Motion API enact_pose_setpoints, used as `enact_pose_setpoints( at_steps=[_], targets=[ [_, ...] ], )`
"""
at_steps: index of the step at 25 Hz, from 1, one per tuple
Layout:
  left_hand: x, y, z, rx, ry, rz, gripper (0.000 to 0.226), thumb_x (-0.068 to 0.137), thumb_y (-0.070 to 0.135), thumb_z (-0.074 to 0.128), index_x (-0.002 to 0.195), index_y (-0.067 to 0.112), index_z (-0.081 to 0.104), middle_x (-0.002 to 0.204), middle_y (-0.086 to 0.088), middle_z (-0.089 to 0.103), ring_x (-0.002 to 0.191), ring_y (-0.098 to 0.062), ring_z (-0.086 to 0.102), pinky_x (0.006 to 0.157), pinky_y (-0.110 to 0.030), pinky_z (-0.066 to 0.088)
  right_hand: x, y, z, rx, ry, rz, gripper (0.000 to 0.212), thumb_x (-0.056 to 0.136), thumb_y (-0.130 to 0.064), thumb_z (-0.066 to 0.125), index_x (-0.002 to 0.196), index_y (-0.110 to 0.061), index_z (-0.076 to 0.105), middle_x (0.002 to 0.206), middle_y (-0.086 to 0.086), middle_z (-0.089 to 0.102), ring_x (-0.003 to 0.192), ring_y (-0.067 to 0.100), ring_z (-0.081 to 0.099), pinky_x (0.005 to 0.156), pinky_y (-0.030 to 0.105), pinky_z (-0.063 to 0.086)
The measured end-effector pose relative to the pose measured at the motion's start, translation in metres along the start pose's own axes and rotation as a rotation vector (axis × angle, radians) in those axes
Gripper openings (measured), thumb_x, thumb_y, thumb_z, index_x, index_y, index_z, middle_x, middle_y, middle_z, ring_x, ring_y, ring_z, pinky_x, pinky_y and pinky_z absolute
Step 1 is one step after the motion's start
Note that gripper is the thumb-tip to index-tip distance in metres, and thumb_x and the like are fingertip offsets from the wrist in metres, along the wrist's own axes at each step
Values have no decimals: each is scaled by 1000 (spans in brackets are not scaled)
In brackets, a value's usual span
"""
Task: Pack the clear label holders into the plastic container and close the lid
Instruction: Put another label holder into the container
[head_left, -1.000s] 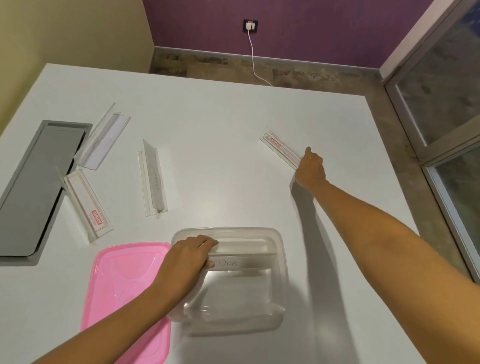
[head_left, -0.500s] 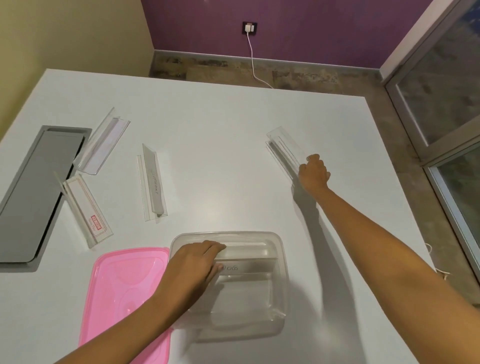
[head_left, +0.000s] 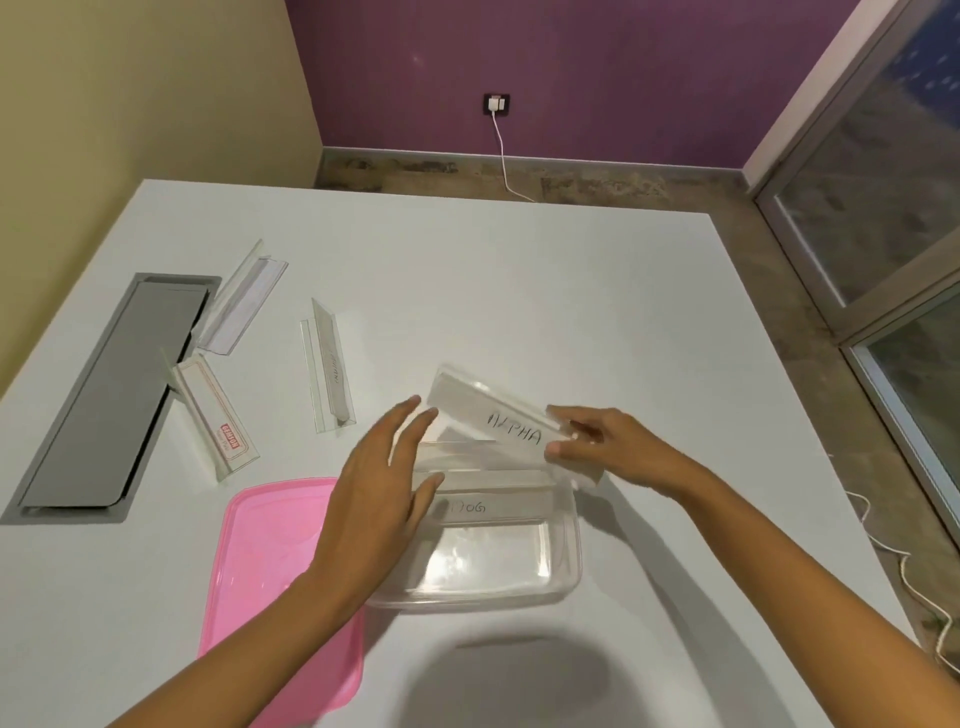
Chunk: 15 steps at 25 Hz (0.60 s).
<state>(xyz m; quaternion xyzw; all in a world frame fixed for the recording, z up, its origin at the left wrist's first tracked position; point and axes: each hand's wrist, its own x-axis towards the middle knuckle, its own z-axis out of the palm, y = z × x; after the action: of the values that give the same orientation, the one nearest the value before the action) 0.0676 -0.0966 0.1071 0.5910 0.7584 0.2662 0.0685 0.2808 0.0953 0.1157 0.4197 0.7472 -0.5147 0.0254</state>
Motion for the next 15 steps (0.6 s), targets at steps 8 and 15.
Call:
enact_pose_setpoints(
  at_steps=[8, 15],
  targets=[
    [-32, -20, 0, 162, -279, 185, 81, 71, 34, 80, 140, 21, 40, 132, 2, 60, 120, -15, 57, 115, -36, 22, -27, -5, 78, -304, -211, -137, 49, 81, -38, 71, 118, -22, 43, 97, -5, 59, 90, 14, 56, 76, 17, 44],
    [-45, -25, 29, 370, -441, 346, 33, 57, 29, 89, 86, 19, 76, 69, 0, 77, 70, -20, 74, 86, -35, 56, -29, 15, 98, -474, -247, -119, 47, 82, -37, 70, 116, -14, 47, 120, 4, 59, 110, 22, 54, 93, 36, 47]
  ],
)
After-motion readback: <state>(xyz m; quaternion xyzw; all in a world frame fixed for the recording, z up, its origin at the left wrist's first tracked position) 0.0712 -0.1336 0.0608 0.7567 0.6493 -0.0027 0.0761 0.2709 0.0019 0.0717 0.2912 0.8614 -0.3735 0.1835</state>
